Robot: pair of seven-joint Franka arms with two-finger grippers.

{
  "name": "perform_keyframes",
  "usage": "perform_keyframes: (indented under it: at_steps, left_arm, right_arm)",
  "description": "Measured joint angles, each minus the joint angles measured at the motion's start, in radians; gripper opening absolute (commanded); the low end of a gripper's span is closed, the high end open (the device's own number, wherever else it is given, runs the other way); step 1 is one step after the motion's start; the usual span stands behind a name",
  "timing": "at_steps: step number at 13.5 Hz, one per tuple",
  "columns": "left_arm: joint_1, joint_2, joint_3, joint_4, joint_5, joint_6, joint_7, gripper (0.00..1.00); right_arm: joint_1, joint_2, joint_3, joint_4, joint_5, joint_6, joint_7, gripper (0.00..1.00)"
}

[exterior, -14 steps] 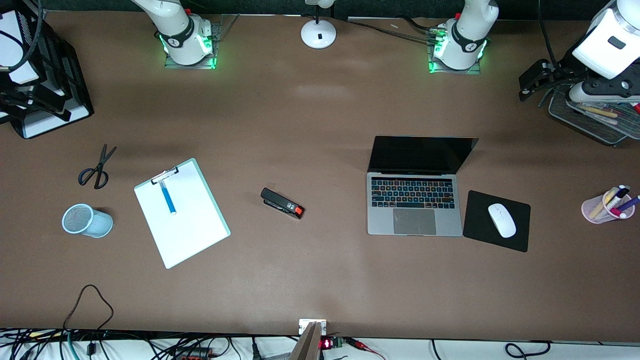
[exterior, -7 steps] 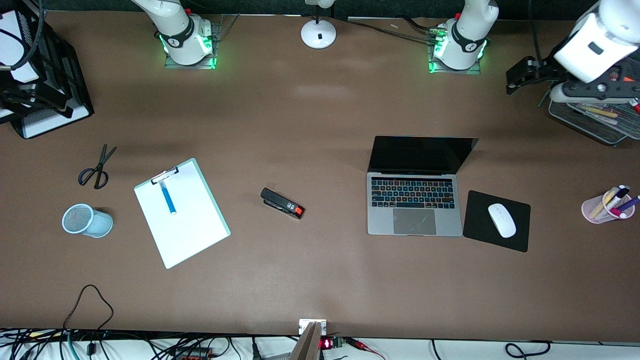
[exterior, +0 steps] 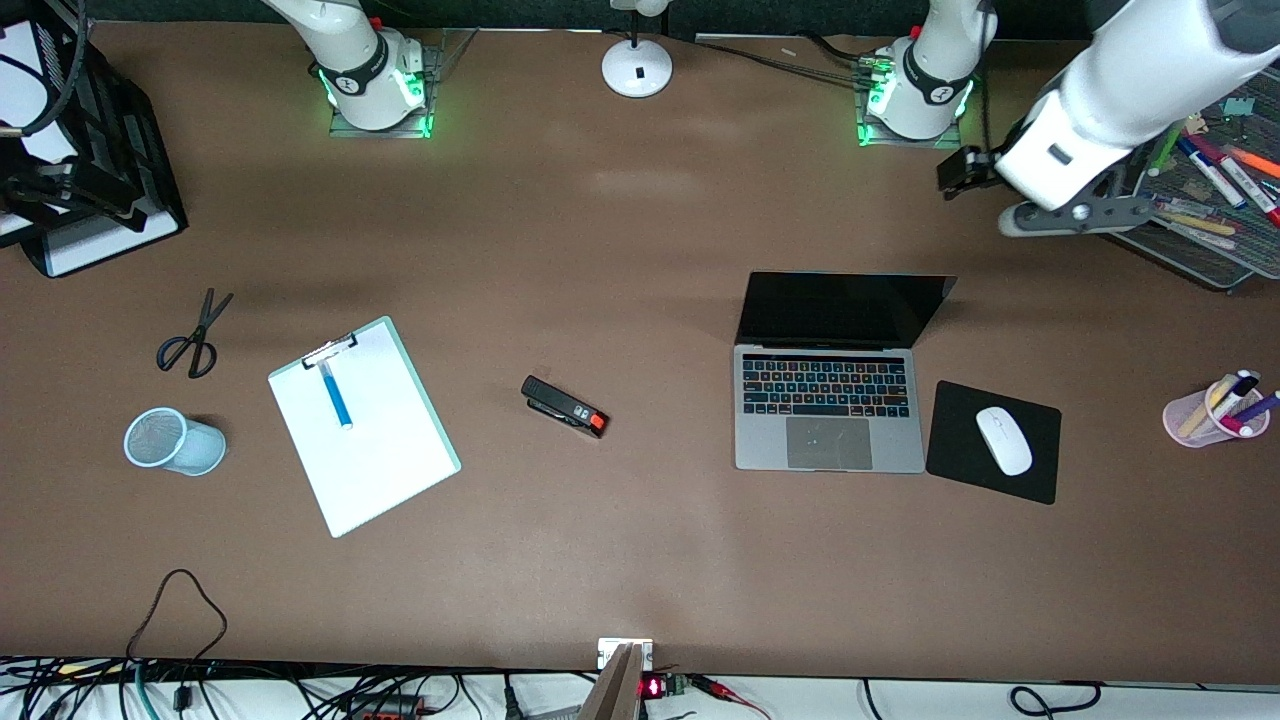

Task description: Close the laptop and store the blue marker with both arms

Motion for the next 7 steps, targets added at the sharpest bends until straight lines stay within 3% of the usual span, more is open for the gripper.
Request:
perform_keyframes:
  at_steps: [7]
  left_arm:
    - [-0.001,0.000,-0.087,-0.279,0.000,0.276,-0.089,1.00]
  right_arm:
    - [0.000,0.072,-0.001,0.000,0.000,0.027,0.001,1.00]
